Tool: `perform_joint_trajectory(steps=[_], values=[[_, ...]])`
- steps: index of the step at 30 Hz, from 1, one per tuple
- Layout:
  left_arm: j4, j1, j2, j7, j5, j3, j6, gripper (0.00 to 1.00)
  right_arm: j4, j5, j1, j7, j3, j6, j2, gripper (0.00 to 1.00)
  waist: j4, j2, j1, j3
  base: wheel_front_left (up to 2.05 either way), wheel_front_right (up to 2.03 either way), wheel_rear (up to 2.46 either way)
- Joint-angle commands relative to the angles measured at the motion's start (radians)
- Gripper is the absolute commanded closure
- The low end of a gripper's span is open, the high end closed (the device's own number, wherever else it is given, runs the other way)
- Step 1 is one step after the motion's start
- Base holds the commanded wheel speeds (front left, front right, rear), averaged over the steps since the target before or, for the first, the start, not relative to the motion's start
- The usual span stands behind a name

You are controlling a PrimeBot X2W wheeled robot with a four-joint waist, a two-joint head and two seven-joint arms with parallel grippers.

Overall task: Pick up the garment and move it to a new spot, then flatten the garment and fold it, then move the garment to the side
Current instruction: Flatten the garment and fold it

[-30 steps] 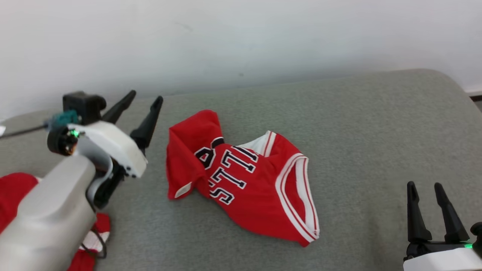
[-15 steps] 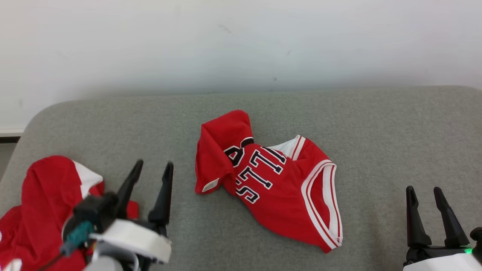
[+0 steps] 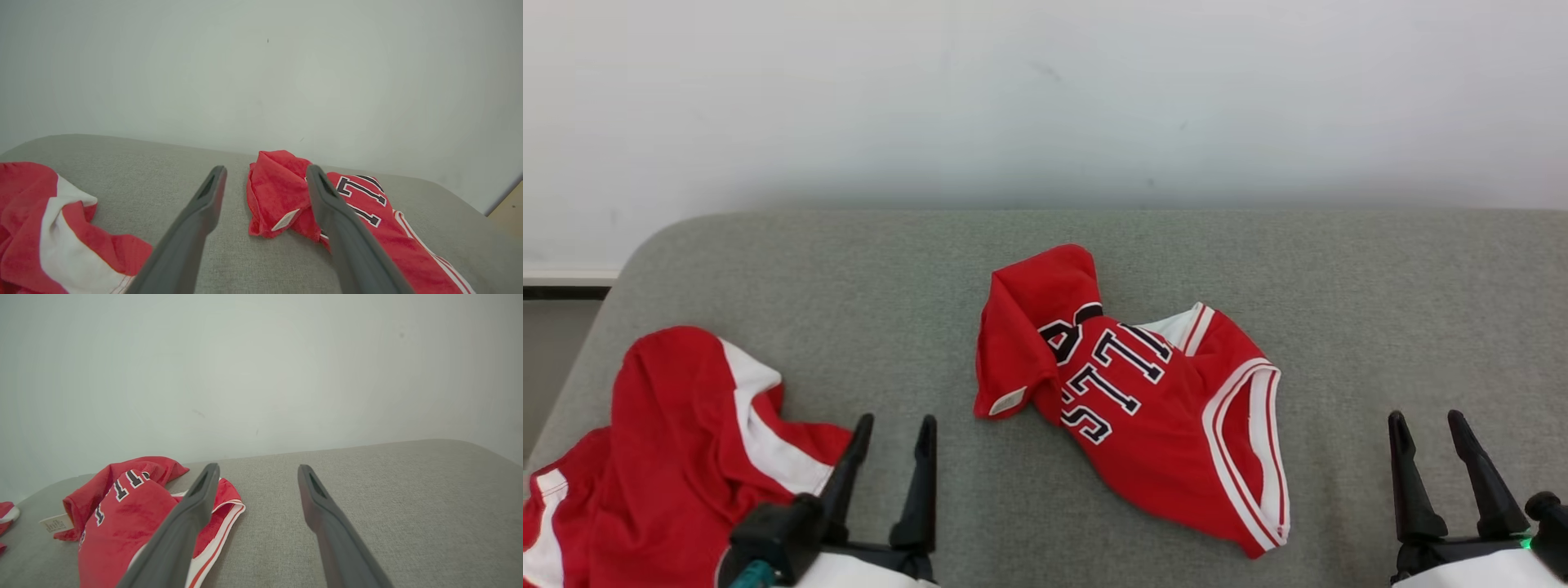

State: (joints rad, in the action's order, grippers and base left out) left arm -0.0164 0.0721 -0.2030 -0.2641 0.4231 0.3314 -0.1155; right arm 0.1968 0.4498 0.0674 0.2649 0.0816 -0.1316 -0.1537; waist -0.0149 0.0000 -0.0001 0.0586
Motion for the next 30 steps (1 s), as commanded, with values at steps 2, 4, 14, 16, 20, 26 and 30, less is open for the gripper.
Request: perform_joint_trajectory(steps=[2,4,14,16,20,26,30], values=[[-0.018,-0.012,0.027,0.0,-0.029,-0.004,0.035,0.0,0.025,0.005,0.035,-0.005,0.019,0.002,-0.026,0.0,0.025,0.0,0.0001,0.002,0.0,0.0,0.0],[-0.033,-0.007,0.052,0.0,-0.047,-0.004,0.064,0.0,0.05,0.008,0.068,-0.018,0.037,0.002,-0.048,0.0,0.051,0.0,0.0001,0.008,0.0,0.0,0.0],[-0.086,0.018,0.129,0.0,-0.092,-0.008,0.157,0.0,0.275,0.072,0.335,-0.185,0.117,0.002,-0.148,0.0,0.204,0.0,0.0001,0.059,0.0,0.0,0.0],[-0.1,0.022,0.137,0.0,-0.09,-0.006,0.168,0.0,0.344,0.094,0.394,-0.218,0.129,0.002,-0.161,0.0,0.235,0.0,0.0001,0.064,0.0,0.0,0.0],[-0.124,0.028,0.144,0.0,-0.089,-0.013,0.18,0.0,0.5,0.133,0.457,-0.326,0.16,0.002,-0.194,0.0,0.286,0.0,0.0001,0.065,0.0,0.0,0.0],[-0.139,0.022,0.149,0.0,-0.088,-0.02,0.189,0.0,0.665,0.214,0.503,-0.519,0.184,0.002,-0.175,0.0,0.326,0.0,0.0001,0.053,0.0,0.0,0.0],[-0.148,0.013,0.151,0.0,-0.089,-0.018,0.194,0.0,0.707,0.268,0.48,-0.627,0.226,0.002,-0.167,0.0,0.334,0.0,0.0001,0.047,0.0,0.0,0.0]])
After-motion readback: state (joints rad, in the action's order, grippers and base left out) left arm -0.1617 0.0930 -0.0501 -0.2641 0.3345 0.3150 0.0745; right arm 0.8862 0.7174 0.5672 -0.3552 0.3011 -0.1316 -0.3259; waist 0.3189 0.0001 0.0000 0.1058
